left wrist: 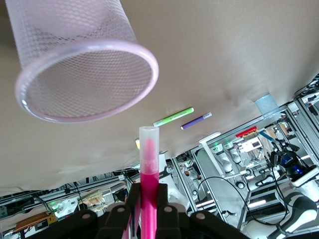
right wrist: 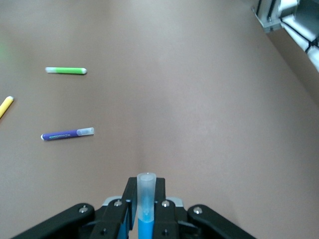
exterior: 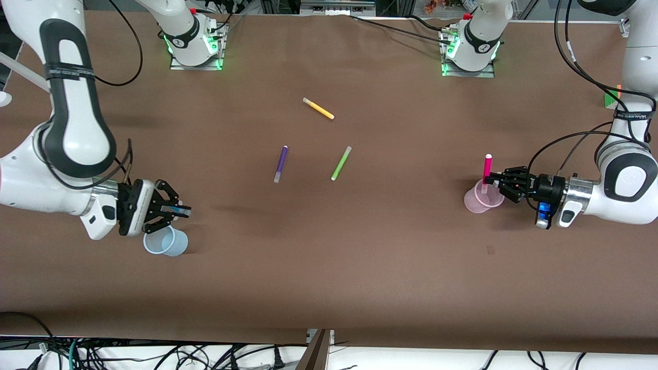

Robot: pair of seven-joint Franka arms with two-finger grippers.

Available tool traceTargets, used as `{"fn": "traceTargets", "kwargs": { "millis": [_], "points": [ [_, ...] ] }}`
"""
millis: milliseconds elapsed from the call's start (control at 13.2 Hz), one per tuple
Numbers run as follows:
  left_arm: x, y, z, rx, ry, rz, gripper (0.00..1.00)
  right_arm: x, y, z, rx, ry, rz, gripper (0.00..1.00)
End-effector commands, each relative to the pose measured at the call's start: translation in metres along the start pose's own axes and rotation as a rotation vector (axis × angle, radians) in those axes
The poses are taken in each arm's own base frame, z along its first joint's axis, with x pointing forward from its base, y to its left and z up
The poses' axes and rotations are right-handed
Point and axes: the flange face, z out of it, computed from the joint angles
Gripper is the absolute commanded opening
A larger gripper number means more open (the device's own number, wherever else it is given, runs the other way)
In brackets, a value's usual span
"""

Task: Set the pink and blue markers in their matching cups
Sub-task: 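Lower the pink marker into the pink cup while the right gripper lowers blue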

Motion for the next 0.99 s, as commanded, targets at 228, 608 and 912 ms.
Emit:
{"fn": "traceTargets", "kwargs": {
  "millis": [228, 608, 912],
  "points": [
    [0.018, -0.026, -0.005, -0.059, -0.044, 0.072, 0.0, -0.035, 0.016, -0.008, 0.031, 0.07, -0.293, 0.14],
    [0.025, -0.029, -0.006, -0.068, -0.043, 0.069, 0.0, -0.057, 0.023, 0.001, 0.03, 0.126, -0.404, 0.14],
    [0.033, -0.037, -0.009, -0.088, -0.047, 0.057, 0.0, -0.059, 0.023, 0.003, 0.036, 0.128, -0.441, 0.14]
  ]
}}
